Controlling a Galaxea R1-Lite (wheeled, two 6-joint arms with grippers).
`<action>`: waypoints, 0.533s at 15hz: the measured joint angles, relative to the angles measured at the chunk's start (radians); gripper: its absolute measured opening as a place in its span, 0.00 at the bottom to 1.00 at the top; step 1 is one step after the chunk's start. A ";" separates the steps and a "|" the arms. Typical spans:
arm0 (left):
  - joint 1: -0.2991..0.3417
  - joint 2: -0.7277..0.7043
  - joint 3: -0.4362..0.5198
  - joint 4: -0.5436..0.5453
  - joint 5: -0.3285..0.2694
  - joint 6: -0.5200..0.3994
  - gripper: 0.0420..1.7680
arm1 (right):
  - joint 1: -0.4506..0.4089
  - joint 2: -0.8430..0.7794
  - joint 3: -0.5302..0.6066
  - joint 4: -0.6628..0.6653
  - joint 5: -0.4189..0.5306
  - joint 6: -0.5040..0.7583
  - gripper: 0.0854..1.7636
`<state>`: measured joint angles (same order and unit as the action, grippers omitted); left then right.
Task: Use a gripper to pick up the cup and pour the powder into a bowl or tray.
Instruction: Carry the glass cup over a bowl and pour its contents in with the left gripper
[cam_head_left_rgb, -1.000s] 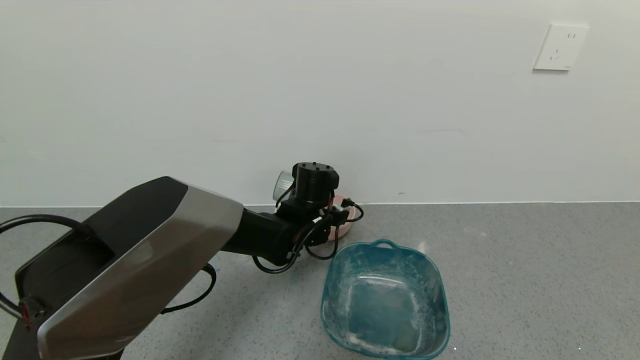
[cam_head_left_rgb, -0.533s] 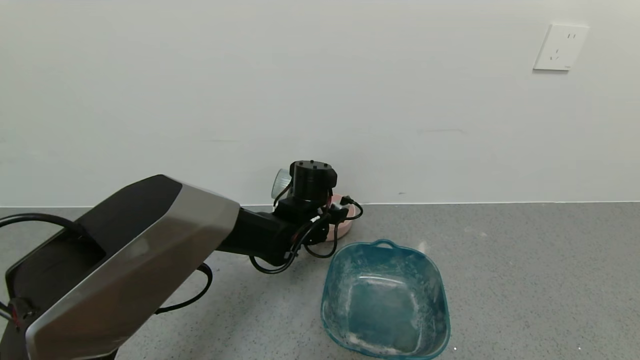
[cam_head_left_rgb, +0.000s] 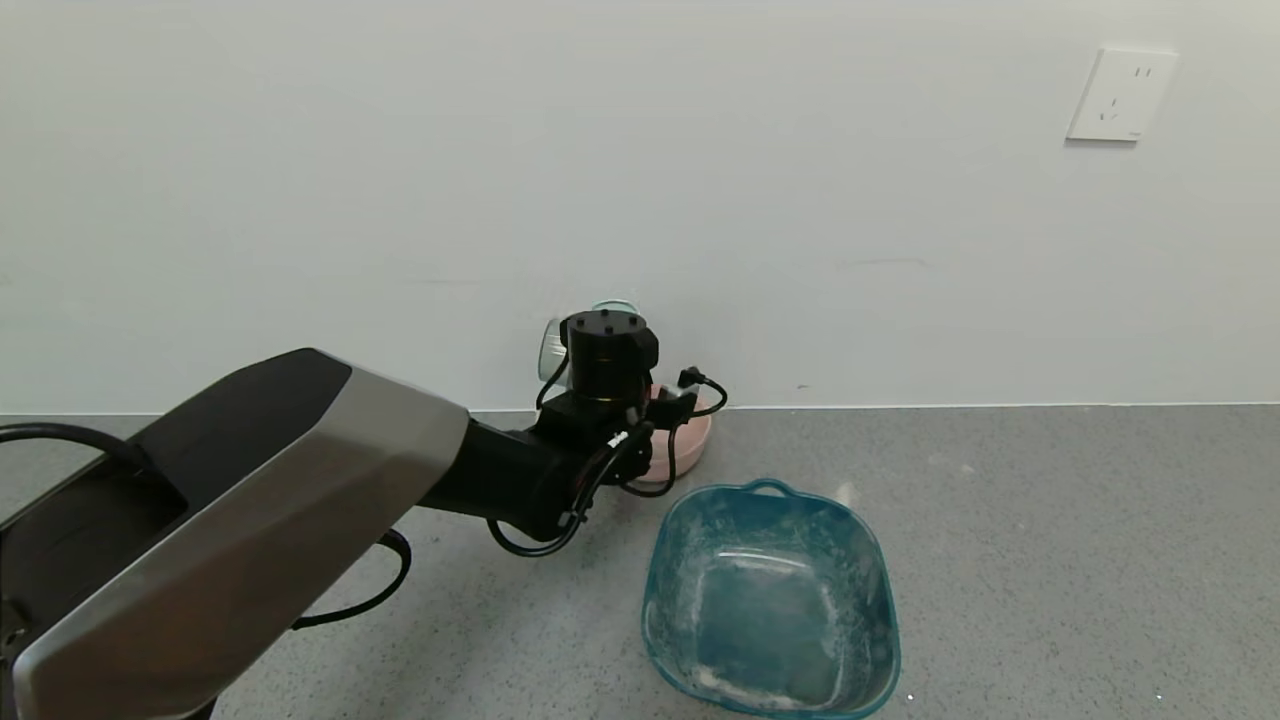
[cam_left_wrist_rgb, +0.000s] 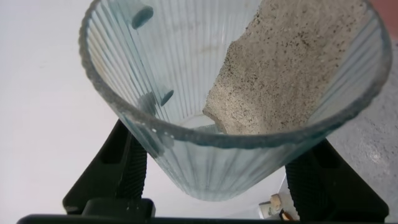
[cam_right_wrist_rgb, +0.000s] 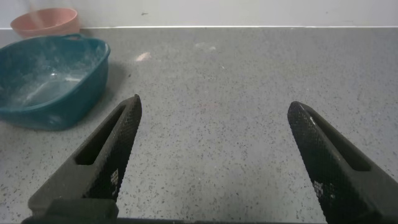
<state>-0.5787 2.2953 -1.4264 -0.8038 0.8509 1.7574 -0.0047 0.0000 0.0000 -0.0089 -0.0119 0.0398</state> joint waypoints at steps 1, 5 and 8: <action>0.000 0.003 0.004 -0.040 -0.002 -0.002 0.71 | 0.000 0.000 0.000 0.000 0.000 0.000 0.97; 0.003 0.013 0.036 -0.139 0.000 -0.041 0.71 | 0.000 0.000 0.000 0.000 0.000 0.000 0.97; 0.003 0.007 0.060 -0.132 0.008 -0.149 0.71 | 0.000 0.000 0.000 0.000 0.000 0.000 0.97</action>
<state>-0.5753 2.3023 -1.3668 -0.9362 0.8591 1.6081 -0.0047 0.0000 0.0000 -0.0089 -0.0123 0.0394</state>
